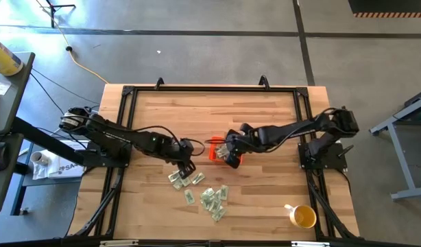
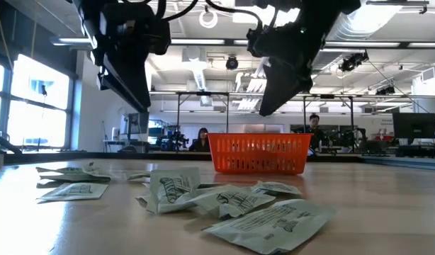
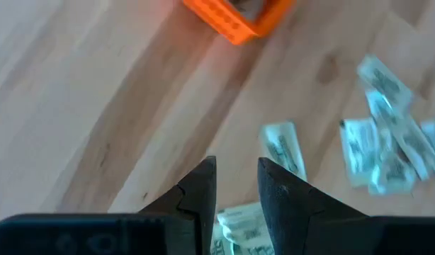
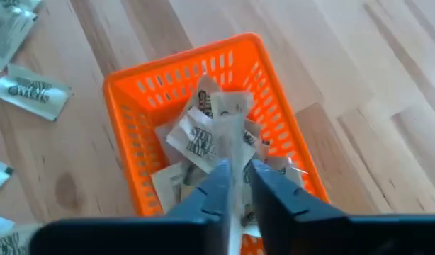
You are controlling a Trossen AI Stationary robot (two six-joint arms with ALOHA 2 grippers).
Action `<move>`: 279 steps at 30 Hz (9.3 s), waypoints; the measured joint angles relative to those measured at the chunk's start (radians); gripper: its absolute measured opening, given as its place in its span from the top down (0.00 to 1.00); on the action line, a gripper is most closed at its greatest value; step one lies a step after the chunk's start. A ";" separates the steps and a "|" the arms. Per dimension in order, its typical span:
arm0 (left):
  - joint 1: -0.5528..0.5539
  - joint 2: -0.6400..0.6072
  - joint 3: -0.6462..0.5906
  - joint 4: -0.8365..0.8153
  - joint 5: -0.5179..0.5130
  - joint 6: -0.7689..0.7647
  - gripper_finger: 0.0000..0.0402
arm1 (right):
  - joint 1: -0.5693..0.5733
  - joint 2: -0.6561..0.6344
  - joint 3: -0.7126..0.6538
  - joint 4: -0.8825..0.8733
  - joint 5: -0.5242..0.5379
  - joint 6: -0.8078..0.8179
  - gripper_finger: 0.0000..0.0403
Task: Pick and place Stevia / Truvia into bins
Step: Put the white stevia packet into the orange bin
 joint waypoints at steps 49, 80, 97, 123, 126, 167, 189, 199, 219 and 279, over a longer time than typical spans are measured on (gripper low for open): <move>-0.137 0.379 0.030 0.207 -0.166 -0.154 0.34 | 0.138 -0.284 -0.246 -0.210 0.240 0.186 0.38; 0.111 0.280 0.240 0.089 -0.203 0.360 0.94 | 0.329 -0.302 -0.245 -0.344 0.440 0.666 0.38; 0.229 0.360 0.429 0.244 0.075 0.513 0.95 | 0.345 -0.395 -0.245 -0.421 0.459 0.640 0.38; 0.022 0.182 0.389 -0.331 -0.133 0.218 0.37 | 0.257 -0.116 -0.245 0.352 -0.102 -0.199 0.38; -0.041 0.137 0.323 -0.347 -0.151 0.077 0.40 | 0.250 -0.034 -0.244 0.481 -0.173 -0.330 0.38; -0.275 0.072 0.200 -0.457 -0.294 -0.328 0.44 | 0.255 0.189 -0.058 0.210 -0.190 -0.166 0.98; -0.104 0.073 0.175 -0.370 -0.142 -0.273 0.44 | -0.078 -0.098 -0.117 -0.013 -0.021 0.026 0.78; -0.086 0.091 0.174 -0.372 -0.072 -0.281 0.44 | -0.005 -0.109 -0.115 -0.039 -0.024 0.015 0.42; -0.205 0.092 -0.012 -0.360 0.072 -0.308 0.44 | 0.240 -0.109 -0.115 -0.164 0.073 0.088 0.37; -0.183 0.018 -0.204 0.000 0.056 -0.333 0.19 | 0.360 -0.110 -0.114 -0.304 0.183 0.391 0.37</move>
